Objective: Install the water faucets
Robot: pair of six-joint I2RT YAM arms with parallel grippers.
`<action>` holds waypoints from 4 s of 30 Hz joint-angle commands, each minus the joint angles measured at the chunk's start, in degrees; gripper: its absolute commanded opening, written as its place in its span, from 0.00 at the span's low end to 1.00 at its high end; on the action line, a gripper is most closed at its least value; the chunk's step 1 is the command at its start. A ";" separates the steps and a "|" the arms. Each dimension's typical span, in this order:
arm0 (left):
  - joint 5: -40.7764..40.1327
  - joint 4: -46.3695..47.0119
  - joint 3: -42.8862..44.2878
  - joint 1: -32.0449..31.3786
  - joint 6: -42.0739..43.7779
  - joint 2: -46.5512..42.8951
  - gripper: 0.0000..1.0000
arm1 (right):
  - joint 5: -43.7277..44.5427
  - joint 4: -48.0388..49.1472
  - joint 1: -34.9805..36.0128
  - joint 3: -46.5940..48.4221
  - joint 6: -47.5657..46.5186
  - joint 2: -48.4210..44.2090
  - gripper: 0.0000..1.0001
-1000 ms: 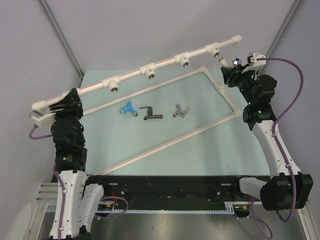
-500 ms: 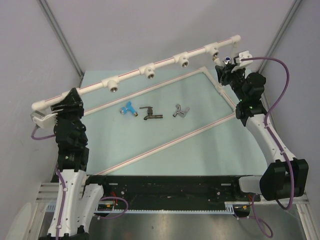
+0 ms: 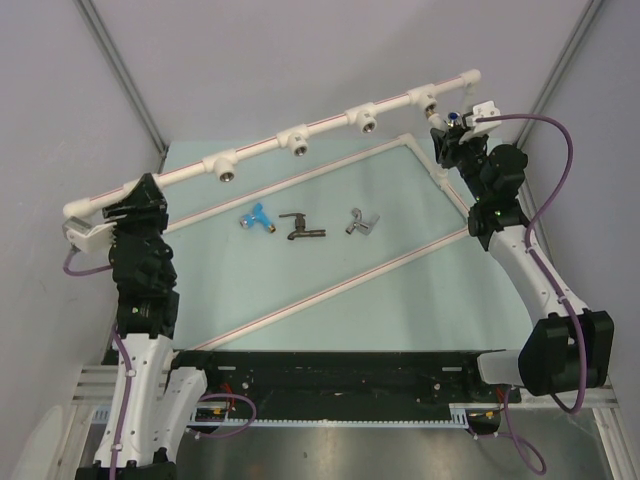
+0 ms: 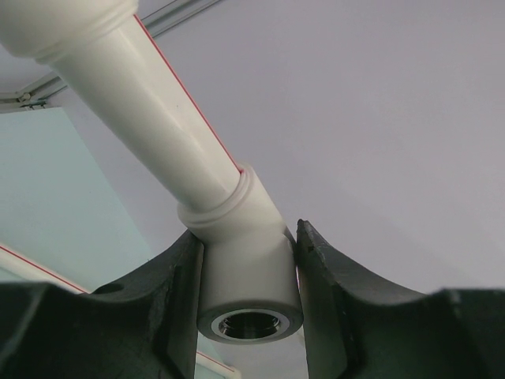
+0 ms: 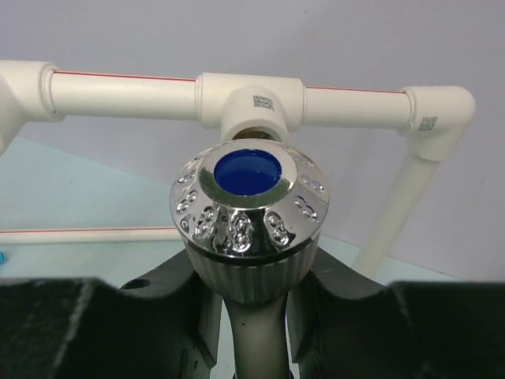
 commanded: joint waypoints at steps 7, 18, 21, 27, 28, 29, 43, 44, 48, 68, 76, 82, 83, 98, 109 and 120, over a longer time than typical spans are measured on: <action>0.81 -5.08 -1.10 -0.10 14.05 0.12 0.11 | 1.88 6.59 0.49 0.78 -2.29 1.02 0.00; 1.07 -5.08 -1.10 -1.77 15.72 -0.59 0.11 | 2.14 6.59 0.67 2.28 -3.52 2.96 0.00; 1.07 -5.17 -1.10 -1.77 15.99 -0.67 0.11 | 2.23 6.42 0.76 2.36 -3.96 2.87 0.00; 0.98 -5.08 -1.19 -1.77 16.43 -0.67 0.10 | 2.32 6.07 0.93 2.80 -4.22 1.55 0.00; 0.98 -5.08 -1.19 -1.77 16.43 -0.67 0.10 | 2.32 5.98 1.19 2.98 -4.31 1.38 0.00; 0.98 -5.08 -1.19 -1.77 16.52 -0.67 0.10 | 2.32 5.89 1.20 3.07 -4.66 1.03 0.00; 0.37 -5.08 -1.54 -2.29 17.48 -0.76 0.08 | 3.46 5.01 2.25 4.30 -6.06 -0.38 0.00; 0.37 -5.08 -1.54 -2.21 17.57 -0.76 0.08 | 3.72 4.84 2.34 4.30 -6.24 -0.29 0.00; 0.19 -5.08 -1.54 -2.29 17.75 -0.76 0.08 | 4.60 4.75 2.25 4.38 -6.68 -0.03 0.00; 0.19 -5.08 -1.45 -2.47 18.45 -1.03 0.08 | 5.75 3.95 1.02 4.39 -7.39 3.66 0.00; 0.28 -5.00 -1.45 -2.38 18.80 -1.03 0.08 | 6.98 5.36 -0.65 4.39 -4.57 3.40 0.00; 0.37 -5.08 -1.45 -2.38 19.06 -1.29 0.07 | 5.75 5.10 -1.27 4.39 -4.83 3.22 0.00; 0.54 -5.00 -1.45 -2.38 19.07 -1.20 0.07 | 5.40 4.75 -1.18 4.39 -5.18 3.13 0.00; 1.07 -3.33 -1.54 -2.82 20.12 -1.55 0.05 | 7.68 6.85 3.04 4.39 -12.48 3.84 0.00; 1.51 -3.06 -1.63 -3.00 20.38 -1.64 0.04 | 5.84 5.01 3.13 6.41 -11.08 5.51 0.00; 1.77 -2.97 -1.72 -3.26 20.47 -1.99 0.02 | 1.53 2.20 2.34 8.69 -0.10 6.30 0.00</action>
